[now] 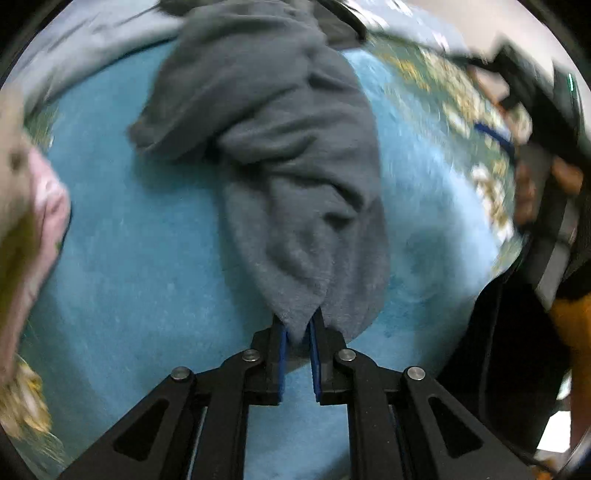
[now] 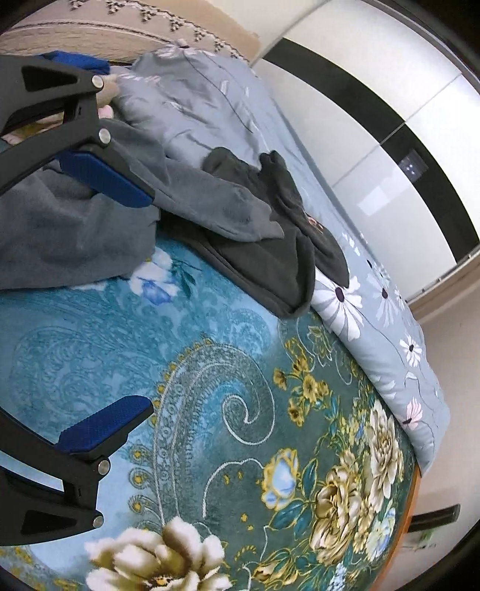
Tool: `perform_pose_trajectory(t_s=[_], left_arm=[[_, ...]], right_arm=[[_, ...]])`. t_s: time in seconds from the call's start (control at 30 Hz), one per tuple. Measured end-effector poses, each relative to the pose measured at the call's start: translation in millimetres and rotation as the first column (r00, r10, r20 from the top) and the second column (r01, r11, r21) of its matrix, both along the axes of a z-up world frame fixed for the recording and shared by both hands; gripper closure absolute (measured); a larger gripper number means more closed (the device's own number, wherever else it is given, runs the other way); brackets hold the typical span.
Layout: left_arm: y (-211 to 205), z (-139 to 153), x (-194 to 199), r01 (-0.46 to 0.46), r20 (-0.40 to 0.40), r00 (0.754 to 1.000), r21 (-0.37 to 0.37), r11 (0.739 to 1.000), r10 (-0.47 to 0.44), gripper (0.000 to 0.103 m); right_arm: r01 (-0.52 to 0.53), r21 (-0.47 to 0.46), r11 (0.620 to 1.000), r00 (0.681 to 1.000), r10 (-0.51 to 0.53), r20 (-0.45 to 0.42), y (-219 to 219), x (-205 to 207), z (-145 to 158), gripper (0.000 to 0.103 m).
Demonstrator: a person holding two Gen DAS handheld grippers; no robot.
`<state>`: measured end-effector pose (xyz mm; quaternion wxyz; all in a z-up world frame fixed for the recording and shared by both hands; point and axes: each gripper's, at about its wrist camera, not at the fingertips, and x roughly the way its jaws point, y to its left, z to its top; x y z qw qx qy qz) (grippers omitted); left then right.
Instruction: Fold clothes
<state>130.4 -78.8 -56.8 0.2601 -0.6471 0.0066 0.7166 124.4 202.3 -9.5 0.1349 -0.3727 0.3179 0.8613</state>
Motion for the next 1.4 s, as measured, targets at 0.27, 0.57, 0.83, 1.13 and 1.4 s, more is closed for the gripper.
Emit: perform_pose_trajectory(t_s=[0.27,0.57,0.83,1.13,1.4], left_arm=[[-2.6,83.3,-54.3,-0.028,-0.25,0.967,0.095,0.995,0.051,0.041],[57.1,34.2,-93.7,0.008,-0.375,0.924,-0.183,0.983,-0.077,0.039],[51.3,56.8,-81.6,-0.03,-0.493,0.865,-0.248,0.968,-0.1,0.103],[65.7,130.3,-54.5,0.226,-0.619,0.721,-0.215,0.95,-0.311,0.088],[113.3,65.4,-86.8,0.231,-0.509,0.778,-0.313,0.921,-0.368,0.047]], right_arm=[[-0.003,-0.003,1.0,1.0,0.003,0.019,-7.3,4.6,4.5,0.0],[-0.011,-0.001,1.0,0.999,0.011,0.04,-16.1,13.7,8.1,0.0],[-0.01,-0.023,1.0,1.0,0.011,0.022,-16.1,20.9,12.5,0.0],[0.028,-0.1,0.995,1.0,-0.027,0.01,-8.2,26.7,9.3,0.0],[0.044,-0.1,0.994,0.999,-0.044,-0.001,-4.9,33.9,13.9,0.0]])
